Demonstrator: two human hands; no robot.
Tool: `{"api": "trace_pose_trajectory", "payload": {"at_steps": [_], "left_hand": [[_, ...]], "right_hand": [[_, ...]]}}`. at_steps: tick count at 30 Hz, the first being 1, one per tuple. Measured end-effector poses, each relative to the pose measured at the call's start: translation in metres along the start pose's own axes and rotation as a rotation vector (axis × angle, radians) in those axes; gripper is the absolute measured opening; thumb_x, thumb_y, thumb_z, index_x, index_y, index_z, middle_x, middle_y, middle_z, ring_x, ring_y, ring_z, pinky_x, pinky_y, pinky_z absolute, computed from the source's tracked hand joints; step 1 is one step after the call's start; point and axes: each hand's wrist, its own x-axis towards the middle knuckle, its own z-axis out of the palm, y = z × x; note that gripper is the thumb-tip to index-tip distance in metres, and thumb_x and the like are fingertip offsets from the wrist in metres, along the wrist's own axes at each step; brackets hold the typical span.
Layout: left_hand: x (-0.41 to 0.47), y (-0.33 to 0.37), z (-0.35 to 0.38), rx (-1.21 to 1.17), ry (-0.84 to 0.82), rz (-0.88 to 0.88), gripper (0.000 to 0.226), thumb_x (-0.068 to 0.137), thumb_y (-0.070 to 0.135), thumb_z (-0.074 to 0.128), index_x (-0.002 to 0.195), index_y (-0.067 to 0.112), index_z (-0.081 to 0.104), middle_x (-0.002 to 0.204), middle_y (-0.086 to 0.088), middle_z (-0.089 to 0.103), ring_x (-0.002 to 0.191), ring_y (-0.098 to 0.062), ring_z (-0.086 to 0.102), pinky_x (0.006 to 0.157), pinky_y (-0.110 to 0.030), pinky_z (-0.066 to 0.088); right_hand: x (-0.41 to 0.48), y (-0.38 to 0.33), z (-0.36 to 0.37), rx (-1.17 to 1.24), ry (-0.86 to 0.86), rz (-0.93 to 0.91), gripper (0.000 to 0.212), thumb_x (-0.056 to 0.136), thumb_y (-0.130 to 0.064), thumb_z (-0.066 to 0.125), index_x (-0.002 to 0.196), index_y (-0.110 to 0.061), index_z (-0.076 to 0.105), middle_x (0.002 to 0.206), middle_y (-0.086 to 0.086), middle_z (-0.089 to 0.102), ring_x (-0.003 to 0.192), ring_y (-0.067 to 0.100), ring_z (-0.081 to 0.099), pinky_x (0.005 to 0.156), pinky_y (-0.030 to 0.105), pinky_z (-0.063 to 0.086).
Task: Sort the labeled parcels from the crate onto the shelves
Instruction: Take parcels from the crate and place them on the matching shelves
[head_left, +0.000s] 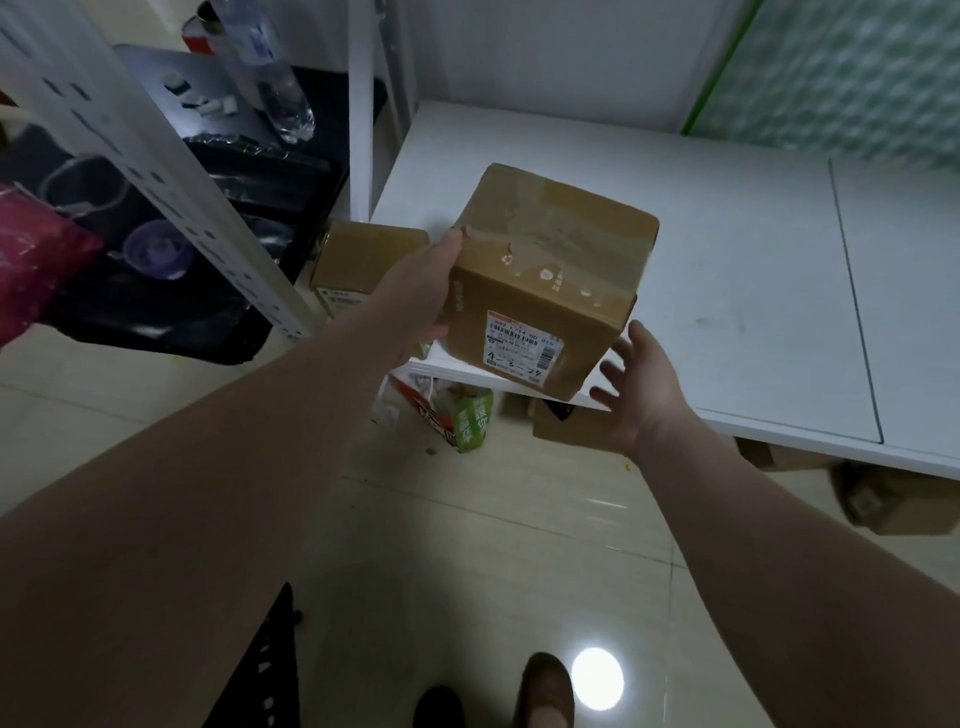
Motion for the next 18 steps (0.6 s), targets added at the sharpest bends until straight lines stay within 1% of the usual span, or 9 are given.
{"api": "trace_pose_trajectory", "payload": {"at_steps": [3, 4, 5, 7, 8, 11, 13, 15, 18], "left_hand": [[0.005, -0.011, 0.000, -0.018, 0.029, 0.060, 0.038, 0.099, 0.049, 0.039, 0.120, 0.020, 0.050, 0.106, 0.001, 0.052, 0.106, -0.022, 0.053, 0.099, -0.046, 0.048], [0.007, -0.013, -0.002, -0.015, 0.040, 0.076, 0.033, 0.098, 0.049, 0.039, 0.113, 0.022, 0.051, 0.102, 0.002, 0.053, 0.102, -0.021, 0.053, 0.097, -0.044, 0.049], [0.010, -0.015, -0.002, 0.022, 0.042, 0.080, 0.028, 0.100, 0.046, 0.038, 0.103, 0.022, 0.051, 0.096, 0.004, 0.053, 0.098, -0.020, 0.053, 0.092, -0.040, 0.052], [0.013, -0.015, -0.003, 0.020, 0.085, 0.090, 0.021, 0.102, 0.037, 0.038, 0.097, 0.020, 0.050, 0.090, 0.003, 0.053, 0.091, -0.020, 0.053, 0.079, -0.029, 0.053], [0.016, -0.016, -0.005, 0.054, 0.105, 0.117, 0.022, 0.101, 0.038, 0.039, 0.094, 0.021, 0.051, 0.089, 0.002, 0.054, 0.090, -0.021, 0.054, 0.078, -0.029, 0.054], [0.013, -0.015, -0.008, 0.216, 0.127, 0.161, 0.041, 0.094, 0.057, 0.040, 0.069, 0.025, 0.047, 0.079, -0.001, 0.055, 0.096, -0.034, 0.062, 0.090, -0.051, 0.052], [0.011, -0.015, -0.008, 0.290, 0.151, 0.178, 0.047, 0.093, 0.058, 0.041, 0.064, 0.022, 0.046, 0.080, -0.008, 0.057, 0.100, -0.040, 0.064, 0.090, -0.052, 0.051], [0.011, -0.016, -0.009, 0.302, 0.174, 0.197, 0.047, 0.094, 0.054, 0.043, 0.062, 0.019, 0.046, 0.080, -0.010, 0.059, 0.092, -0.039, 0.065, 0.088, -0.046, 0.054], [0.009, -0.018, -0.012, 0.287, 0.182, 0.193, 0.045, 0.096, 0.047, 0.045, 0.060, 0.020, 0.046, 0.066, -0.001, 0.050, 0.069, -0.023, 0.052, 0.074, -0.032, 0.048]], "right_hand": [[0.013, 0.017, 0.001, 0.087, -0.051, 0.147, 0.064, 0.089, -0.060, 0.052, 0.142, -0.027, 0.044, 0.151, 0.008, 0.038, 0.131, 0.034, 0.046, 0.106, 0.049, 0.041], [0.015, 0.020, 0.003, 0.099, -0.088, 0.169, 0.058, 0.086, -0.059, 0.056, 0.132, -0.025, 0.053, 0.145, 0.012, 0.047, 0.122, 0.031, 0.052, 0.106, 0.046, 0.042], [0.017, 0.022, 0.005, 0.090, -0.110, 0.172, 0.048, 0.085, -0.057, 0.057, 0.119, -0.022, 0.060, 0.135, 0.014, 0.056, 0.116, 0.027, 0.055, 0.109, 0.041, 0.034], [0.023, 0.025, 0.008, 0.070, -0.105, 0.154, 0.036, 0.086, -0.054, 0.057, 0.100, -0.022, 0.063, 0.118, 0.012, 0.064, 0.116, 0.026, 0.057, 0.113, 0.043, 0.037], [0.025, 0.025, 0.010, 0.060, -0.093, 0.143, 0.034, 0.085, -0.054, 0.057, 0.096, -0.022, 0.063, 0.116, 0.011, 0.065, 0.119, 0.026, 0.058, 0.112, 0.043, 0.038], [0.028, 0.023, 0.010, 0.071, -0.070, 0.149, 0.033, 0.079, -0.052, 0.061, 0.090, -0.021, 0.064, 0.121, 0.009, 0.066, 0.121, 0.027, 0.058, 0.109, 0.043, 0.040], [0.035, 0.021, 0.009, 0.081, -0.038, 0.179, 0.036, 0.068, -0.052, 0.066, 0.089, -0.024, 0.062, 0.127, 0.002, 0.065, 0.113, 0.018, 0.056, 0.106, 0.038, 0.038], [0.045, 0.020, 0.006, 0.084, -0.026, 0.214, 0.042, 0.058, -0.052, 0.070, 0.089, -0.026, 0.059, 0.122, -0.006, 0.064, 0.099, 0.015, 0.048, 0.103, 0.032, 0.035], [0.044, 0.017, 0.007, 0.038, -0.016, 0.239, 0.045, 0.056, -0.055, 0.071, 0.087, -0.024, 0.064, 0.111, 0.000, 0.067, 0.102, 0.013, 0.053, 0.099, 0.033, 0.040]]}}
